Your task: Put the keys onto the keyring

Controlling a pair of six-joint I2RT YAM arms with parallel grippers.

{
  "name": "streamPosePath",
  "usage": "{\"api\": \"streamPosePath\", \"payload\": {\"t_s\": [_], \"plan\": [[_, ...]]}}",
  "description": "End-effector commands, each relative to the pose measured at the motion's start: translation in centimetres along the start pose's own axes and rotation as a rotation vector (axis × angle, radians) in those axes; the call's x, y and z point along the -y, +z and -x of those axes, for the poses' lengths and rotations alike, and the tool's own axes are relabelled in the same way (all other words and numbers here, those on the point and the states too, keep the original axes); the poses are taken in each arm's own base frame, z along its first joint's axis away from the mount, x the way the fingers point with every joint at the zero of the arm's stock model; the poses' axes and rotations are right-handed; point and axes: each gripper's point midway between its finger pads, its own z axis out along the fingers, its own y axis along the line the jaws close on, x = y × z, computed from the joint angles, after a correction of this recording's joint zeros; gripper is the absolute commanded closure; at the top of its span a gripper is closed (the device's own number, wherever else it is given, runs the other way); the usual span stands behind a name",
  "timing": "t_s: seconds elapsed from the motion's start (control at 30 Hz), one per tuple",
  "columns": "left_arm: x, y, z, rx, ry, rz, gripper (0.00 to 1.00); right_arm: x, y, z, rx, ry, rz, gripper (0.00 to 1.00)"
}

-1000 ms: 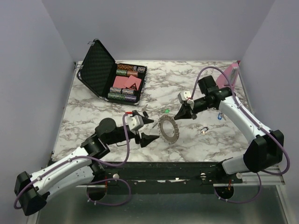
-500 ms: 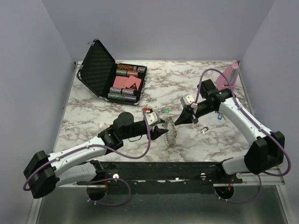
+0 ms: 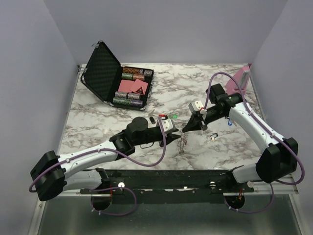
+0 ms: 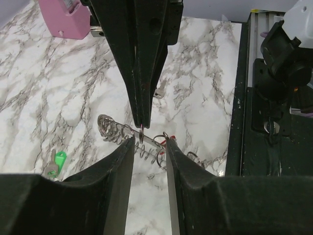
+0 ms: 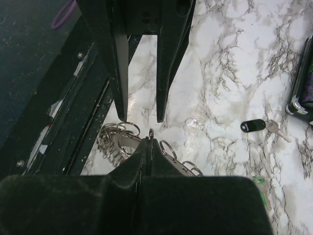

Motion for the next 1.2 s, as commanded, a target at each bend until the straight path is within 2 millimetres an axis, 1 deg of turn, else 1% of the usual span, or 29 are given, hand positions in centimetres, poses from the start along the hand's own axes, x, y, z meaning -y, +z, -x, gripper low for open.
{"api": "streamPosePath", "payload": {"t_s": [0.0,0.2,0.33,0.43,0.63,0.7,0.73,0.77,0.8,1.03,1.07,1.1,1.17], "plan": [[-1.1,0.5,1.0,0.008,0.037,0.051,0.6,-0.7,0.5,1.0,0.066,0.001,0.029,1.0],[-1.4,1.0,0.9,-0.001,0.049,0.055,0.6,-0.7,0.6,1.0,0.069,0.003,0.032,1.0],[-1.0,1.3,0.8,-0.01,0.048,0.028,0.67,-0.7,0.6,1.0,0.069,0.003,0.032,1.0],[-0.7,1.4,0.4,-0.025,0.044,0.009,0.7,-0.7,0.6,1.0,0.07,0.003,0.031,1.0],[-0.7,1.3,-0.1,-0.04,0.043,0.011,0.71,-0.7,0.6,1.1,0.072,0.002,0.03,1.0],[-0.7,1.4,0.0,-0.039,0.046,0.009,0.76,-0.7,0.6,1.1,0.074,0.003,0.031,1.0],[-0.7,1.5,0.0,-0.038,0.046,0.009,0.77,-0.7,0.6,1.1,0.074,0.005,0.031,1.0],[-0.6,1.5,0.1,-0.037,0.046,0.005,0.83,-0.7,0.6,1.1,0.073,0.006,0.032,1.0],[-0.6,1.6,0.2,-0.037,0.046,0.0,0.85,-0.7,0.6,1.0,0.075,0.009,0.033,1.0],[-0.4,1.9,0.0,-0.054,0.027,-0.014,0.86,-0.7,0.6,1.0,0.076,0.013,0.033,1.0],[-0.4,1.9,0.0,-0.056,0.025,-0.014,0.92,-0.7,0.6,1.0,0.075,0.013,0.032,1.0],[-0.4,2.0,0.0,-0.056,0.024,-0.014,1.0,-0.7,0.6,1.0,0.078,0.015,0.031,1.0],[-0.6,1.9,0.1,-0.05,0.014,-0.004,1.0,-0.7,0.7,1.1,0.08,0.018,0.03,1.0]]}}
